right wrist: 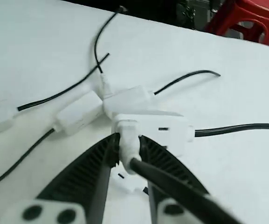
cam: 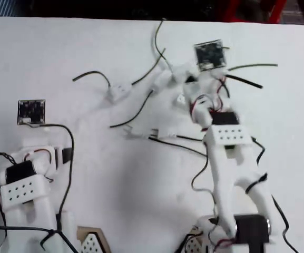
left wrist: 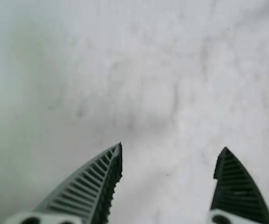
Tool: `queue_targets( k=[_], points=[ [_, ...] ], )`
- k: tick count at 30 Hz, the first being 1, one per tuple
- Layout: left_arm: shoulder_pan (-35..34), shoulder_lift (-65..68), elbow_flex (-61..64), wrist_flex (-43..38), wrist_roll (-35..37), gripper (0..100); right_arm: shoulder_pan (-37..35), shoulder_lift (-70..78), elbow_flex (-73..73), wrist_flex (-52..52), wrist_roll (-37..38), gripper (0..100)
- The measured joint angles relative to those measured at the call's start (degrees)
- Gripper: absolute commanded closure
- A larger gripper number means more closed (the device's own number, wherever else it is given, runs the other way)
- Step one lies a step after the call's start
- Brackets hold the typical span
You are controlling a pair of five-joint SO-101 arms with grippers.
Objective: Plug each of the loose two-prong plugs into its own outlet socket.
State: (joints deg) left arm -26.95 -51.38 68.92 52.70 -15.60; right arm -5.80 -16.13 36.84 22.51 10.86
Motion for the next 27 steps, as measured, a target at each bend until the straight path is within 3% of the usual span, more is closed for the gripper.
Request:
queue_targets(
  k=[11, 17, 27],
  points=[
    [0.0, 0.0, 0.0, 0.0, 0.0, 69, 9.0, 25.7, -20.5, 0.1, 1.1, 93.8],
    [0.0, 0.0, 0.0, 0.0, 0.0, 69, 10.5, 30.1, -29.6, 12.5, 1.1, 77.4],
    [0.0, 0.0, 0.0, 0.0, 0.0, 69, 8.1, 30.1, -35.0, 32.7, 6.2, 76.6]
  ],
)
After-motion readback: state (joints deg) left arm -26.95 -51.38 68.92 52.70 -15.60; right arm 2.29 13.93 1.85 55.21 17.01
